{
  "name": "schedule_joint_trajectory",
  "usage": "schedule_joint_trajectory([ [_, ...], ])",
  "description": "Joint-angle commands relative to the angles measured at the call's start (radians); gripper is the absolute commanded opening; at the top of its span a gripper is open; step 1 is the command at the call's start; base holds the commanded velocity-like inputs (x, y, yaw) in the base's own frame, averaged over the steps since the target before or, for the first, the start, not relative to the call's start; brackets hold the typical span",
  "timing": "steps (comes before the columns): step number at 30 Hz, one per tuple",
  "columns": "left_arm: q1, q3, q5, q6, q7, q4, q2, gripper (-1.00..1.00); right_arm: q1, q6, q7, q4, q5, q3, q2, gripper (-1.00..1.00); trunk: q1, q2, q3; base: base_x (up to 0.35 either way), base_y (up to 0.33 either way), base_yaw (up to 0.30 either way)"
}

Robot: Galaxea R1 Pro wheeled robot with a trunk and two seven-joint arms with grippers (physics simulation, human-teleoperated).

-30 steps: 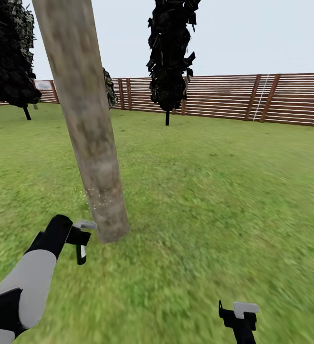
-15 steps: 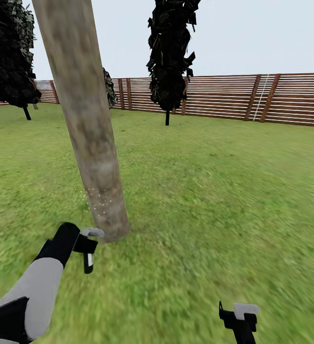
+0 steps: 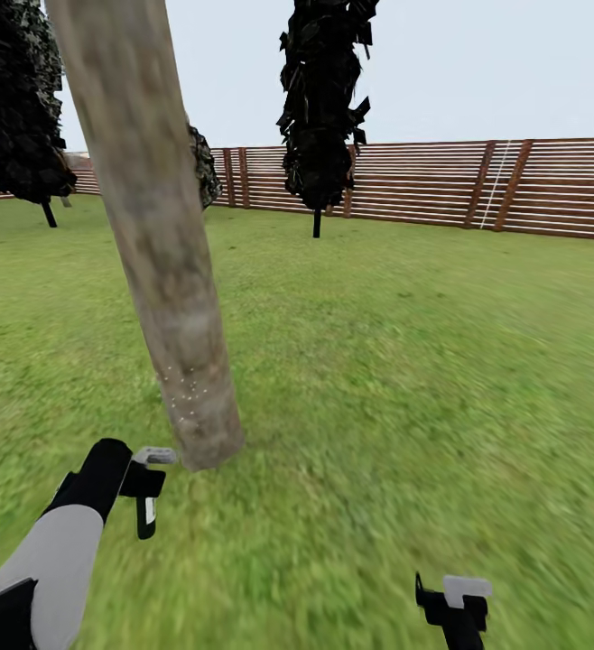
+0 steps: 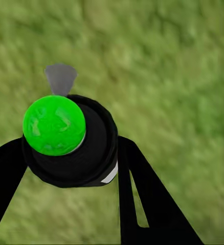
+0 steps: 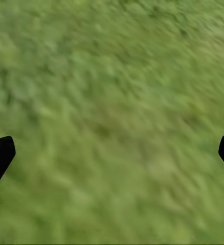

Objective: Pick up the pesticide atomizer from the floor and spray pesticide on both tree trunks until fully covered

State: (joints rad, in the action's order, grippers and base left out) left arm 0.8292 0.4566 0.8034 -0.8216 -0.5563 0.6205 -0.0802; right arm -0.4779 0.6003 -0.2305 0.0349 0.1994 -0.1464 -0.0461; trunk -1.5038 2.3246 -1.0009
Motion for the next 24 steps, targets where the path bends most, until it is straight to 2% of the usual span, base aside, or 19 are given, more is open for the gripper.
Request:
schedule_joint_trajectory([
  [1, 0.0, 0.006, 0.012, -0.001, -0.01, 0.001, 0.005, -1.0, -0.001, 0.003, -0.004, -0.001, 0.011, -0.007, 0.0, 1.0, 0.0, 0.0, -0.001, 0.336, 0.0, 0.0],
  [5, -0.019, 0.008, 0.012, 0.032, -0.009, 0.007, 0.006, -1.0, -0.001, 0.003, -0.004, -0.001, 0.011, -0.007, 0.0, 1.0, 0.0, 0.0, -0.001, 0.337, 0.0, 0.0],
  [7, -0.05, 0.009, -0.006, 0.124, 0.008, 0.002, 0.006, -1.0, -0.001, 0.003, -0.005, -0.001, 0.011, -0.007, 0.0, 1.0, 0.0, 0.0, -0.001, 0.174, 0.0, 0.016],
  [10, -0.082, 0.01, -0.06, 0.16, 0.076, -0.005, 0.006, -1.0, -0.001, 0.004, -0.006, -0.001, 0.011, -0.007, 0.0, 1.0, 0.0, 0.0, -0.001, 0.041, 0.0, 0.181],
  [12, -0.121, 0.009, -0.164, 0.173, 0.126, -0.041, 0.006, -1.0, -0.001, 0.003, -0.006, -0.001, 0.011, -0.007, 0.0, 1.0, 0.0, 0.0, -0.001, 0.008, 0.0, 0.259],
  [13, -0.131, 0.007, -0.191, 0.181, 0.132, -0.052, 0.005, -1.0, -0.001, 0.004, -0.006, -0.001, 0.011, -0.007, 0.0, 1.0, 0.0, 0.0, -0.001, 0.003, 0.0, 0.27],
  [16, -0.149, 0.003, -0.238, 0.227, 0.149, -0.064, 0.005, -1.0, -0.001, 0.003, -0.006, -0.001, 0.011, -0.007, 0.0, 1.0, 0.0, 0.0, -0.001, 0.018, -0.107, 0.222],
  [19, -0.151, 0.001, -0.247, 0.236, 0.203, -0.07, 0.015, -1.0, 0.0, 0.004, -0.006, -0.002, 0.011, -0.007, -0.001, 1.0, 0.0, 0.0, -0.001, 0.076, -0.25, 0.041],
  [20, -0.151, 0.0, -0.251, 0.239, 0.304, -0.072, 0.067, -1.0, 0.022, 0.004, -0.007, -0.001, 0.011, -0.007, 0.0, 1.0, 0.0, 0.0, -0.001, 0.14, -0.267, 0.002],
  [21, -0.151, 0.0, -0.251, 0.248, 0.313, -0.072, 0.076, -1.0, 0.024, 0.004, -0.007, -0.001, 0.011, -0.007, 0.0, 1.0, 0.0, 0.0, -0.001, 0.153, -0.261, 0.001],
  [24, -0.151, 0.001, -0.252, 0.307, 0.32, -0.074, 0.083, -1.0, 0.026, 0.004, -0.007, -0.001, 0.011, -0.007, 0.0, 1.0, 0.0, 0.0, -0.001, 0.164, -0.254, 0.0],
])
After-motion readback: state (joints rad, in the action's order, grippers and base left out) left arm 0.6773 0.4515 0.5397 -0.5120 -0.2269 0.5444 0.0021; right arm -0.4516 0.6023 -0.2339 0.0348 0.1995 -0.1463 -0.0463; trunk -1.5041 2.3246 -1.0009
